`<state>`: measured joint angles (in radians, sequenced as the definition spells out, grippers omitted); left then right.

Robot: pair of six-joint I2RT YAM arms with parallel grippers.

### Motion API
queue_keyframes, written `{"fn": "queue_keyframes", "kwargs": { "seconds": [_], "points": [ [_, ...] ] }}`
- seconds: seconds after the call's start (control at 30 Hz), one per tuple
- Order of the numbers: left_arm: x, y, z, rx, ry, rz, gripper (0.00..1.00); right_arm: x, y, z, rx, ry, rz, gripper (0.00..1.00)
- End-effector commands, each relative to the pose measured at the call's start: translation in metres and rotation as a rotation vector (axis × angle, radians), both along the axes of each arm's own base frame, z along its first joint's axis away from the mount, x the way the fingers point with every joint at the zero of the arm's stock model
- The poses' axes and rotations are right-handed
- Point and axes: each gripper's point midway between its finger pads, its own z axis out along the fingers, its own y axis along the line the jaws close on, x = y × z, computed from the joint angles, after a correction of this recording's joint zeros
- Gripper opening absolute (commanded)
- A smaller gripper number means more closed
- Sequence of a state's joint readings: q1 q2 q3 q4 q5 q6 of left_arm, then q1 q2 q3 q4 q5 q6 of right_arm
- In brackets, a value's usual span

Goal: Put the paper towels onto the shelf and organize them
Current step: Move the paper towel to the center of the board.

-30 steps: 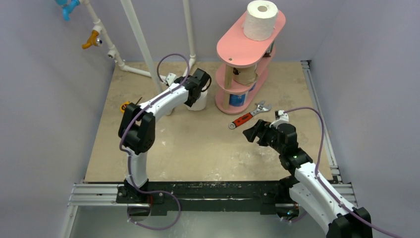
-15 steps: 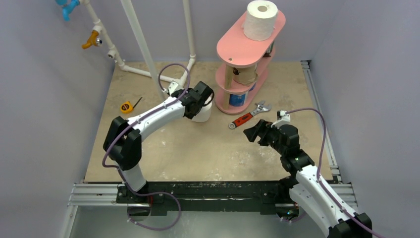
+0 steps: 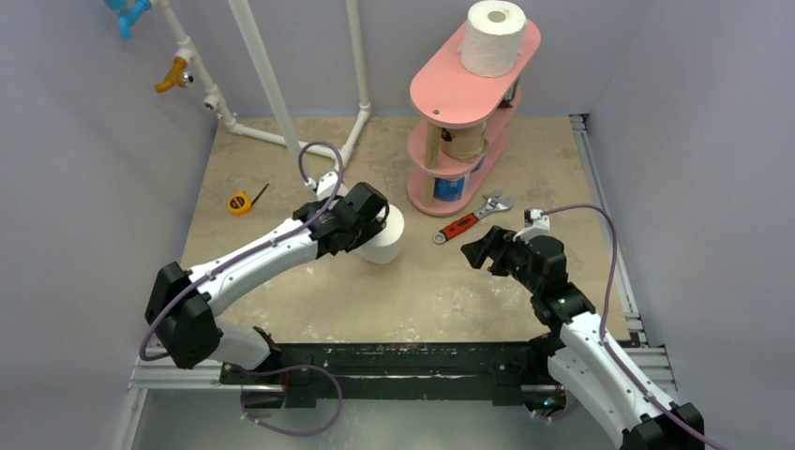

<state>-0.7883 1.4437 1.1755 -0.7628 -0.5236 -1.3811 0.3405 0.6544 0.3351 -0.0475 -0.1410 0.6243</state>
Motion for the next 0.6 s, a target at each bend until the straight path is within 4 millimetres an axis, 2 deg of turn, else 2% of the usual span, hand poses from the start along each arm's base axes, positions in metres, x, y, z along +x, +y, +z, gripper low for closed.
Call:
{"fn": "queue_keyframes", "kwargs": {
  "seconds": [0.0,0.13,0.27,0.37,0.57],
  "points": [
    [-0.016,-0.015,0.012,0.016,-0.040,-0.275,0.20,0.004,-0.002,0.002,-0.016,-0.025,-0.010,0.80],
    [-0.036,-0.023,-0.002,0.036,-0.012,-0.480,0.21,0.005,-0.002,0.000,-0.020,-0.020,-0.013,0.80],
    [-0.048,-0.042,-0.009,0.002,-0.061,-0.701,0.30,0.005,-0.002,-0.002,-0.022,-0.012,-0.015,0.80],
    [-0.054,-0.051,-0.016,-0.028,-0.096,-0.781,0.35,0.006,-0.003,-0.003,-0.025,-0.007,-0.018,0.80],
    [-0.057,-0.068,-0.032,-0.041,-0.118,-0.869,0.36,0.006,-0.003,-0.006,-0.030,0.001,-0.022,0.80]
  ]
}}
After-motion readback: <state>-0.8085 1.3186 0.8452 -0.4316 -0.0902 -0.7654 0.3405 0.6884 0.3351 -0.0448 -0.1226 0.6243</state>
